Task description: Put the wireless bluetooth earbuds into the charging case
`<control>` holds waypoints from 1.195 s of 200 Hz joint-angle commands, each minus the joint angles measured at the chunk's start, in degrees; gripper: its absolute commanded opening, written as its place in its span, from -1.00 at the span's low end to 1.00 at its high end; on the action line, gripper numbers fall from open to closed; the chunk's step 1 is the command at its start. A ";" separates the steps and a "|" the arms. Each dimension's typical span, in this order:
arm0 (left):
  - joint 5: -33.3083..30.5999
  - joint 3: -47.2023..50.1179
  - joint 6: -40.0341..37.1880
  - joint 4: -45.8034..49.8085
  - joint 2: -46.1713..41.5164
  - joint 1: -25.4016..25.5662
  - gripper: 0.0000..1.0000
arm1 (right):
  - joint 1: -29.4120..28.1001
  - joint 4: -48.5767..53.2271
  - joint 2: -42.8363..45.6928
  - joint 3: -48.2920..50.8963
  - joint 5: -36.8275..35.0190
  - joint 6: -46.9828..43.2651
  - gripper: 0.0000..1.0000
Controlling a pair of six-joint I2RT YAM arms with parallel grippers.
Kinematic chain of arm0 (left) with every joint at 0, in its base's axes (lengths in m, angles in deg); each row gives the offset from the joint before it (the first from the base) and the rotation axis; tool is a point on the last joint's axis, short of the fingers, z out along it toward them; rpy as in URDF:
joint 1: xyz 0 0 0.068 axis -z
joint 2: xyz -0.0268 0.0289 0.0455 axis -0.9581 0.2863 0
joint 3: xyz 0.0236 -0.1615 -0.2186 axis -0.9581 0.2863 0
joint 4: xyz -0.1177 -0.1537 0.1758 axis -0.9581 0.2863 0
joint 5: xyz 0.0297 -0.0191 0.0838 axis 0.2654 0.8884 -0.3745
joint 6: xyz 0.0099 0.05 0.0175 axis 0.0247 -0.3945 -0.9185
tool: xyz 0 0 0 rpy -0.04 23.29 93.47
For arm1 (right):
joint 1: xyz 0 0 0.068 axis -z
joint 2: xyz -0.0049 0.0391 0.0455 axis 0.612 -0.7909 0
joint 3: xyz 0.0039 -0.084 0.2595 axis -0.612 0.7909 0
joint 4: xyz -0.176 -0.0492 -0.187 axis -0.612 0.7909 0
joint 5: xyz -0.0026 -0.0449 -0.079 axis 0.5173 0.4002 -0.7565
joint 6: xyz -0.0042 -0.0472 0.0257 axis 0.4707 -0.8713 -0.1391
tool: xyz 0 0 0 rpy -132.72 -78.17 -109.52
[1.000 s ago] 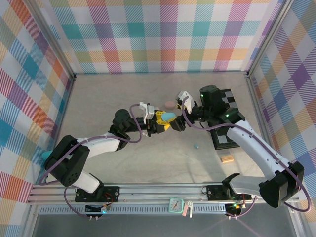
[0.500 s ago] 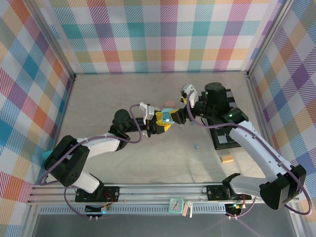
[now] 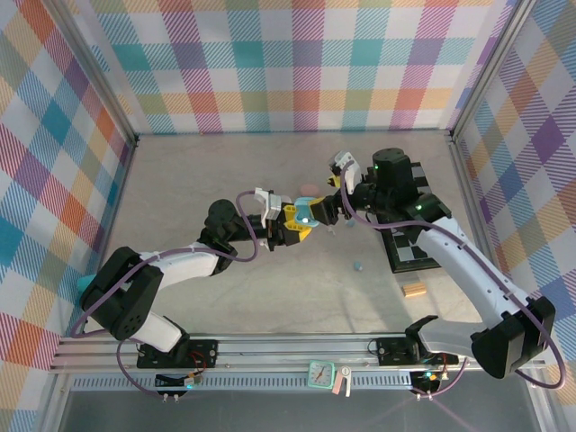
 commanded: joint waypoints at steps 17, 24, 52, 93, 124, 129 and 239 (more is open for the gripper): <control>-1.10 1.54 -1.36 -2.88 -1.23 -1.19 -0.45 | 1.60 -5.14 5.27 2.83 7.78 1.65 0.89; -1.22 1.83 -1.38 -3.17 -1.16 -1.60 -0.45 | 2.59 -6.73 6.16 3.95 8.90 5.03 0.89; -1.61 3.22 -1.32 -3.73 -1.30 -3.50 -0.45 | 9.86 -15.81 10.27 11.02 11.37 17.54 0.89; -2.80 3.74 -5.86 2.88 -3.49 -4.46 -0.46 | 15.93 -9.05 10.32 16.97 -0.47 28.66 0.83; -3.36 2.76 -10.62 10.31 -5.64 -4.43 -0.46 | 15.97 4.13 5.05 16.72 -7.96 27.90 0.75; -3.46 2.62 -11.08 11.19 -5.89 -4.38 -0.46 | 15.91 6.39 4.32 16.43 -9.51 27.85 0.73; -7.24 2.27 -11.90 14.50 -6.70 -5.72 -0.46 | -6.10 23.40 -9.16 18.23 -45.59 35.83 0.50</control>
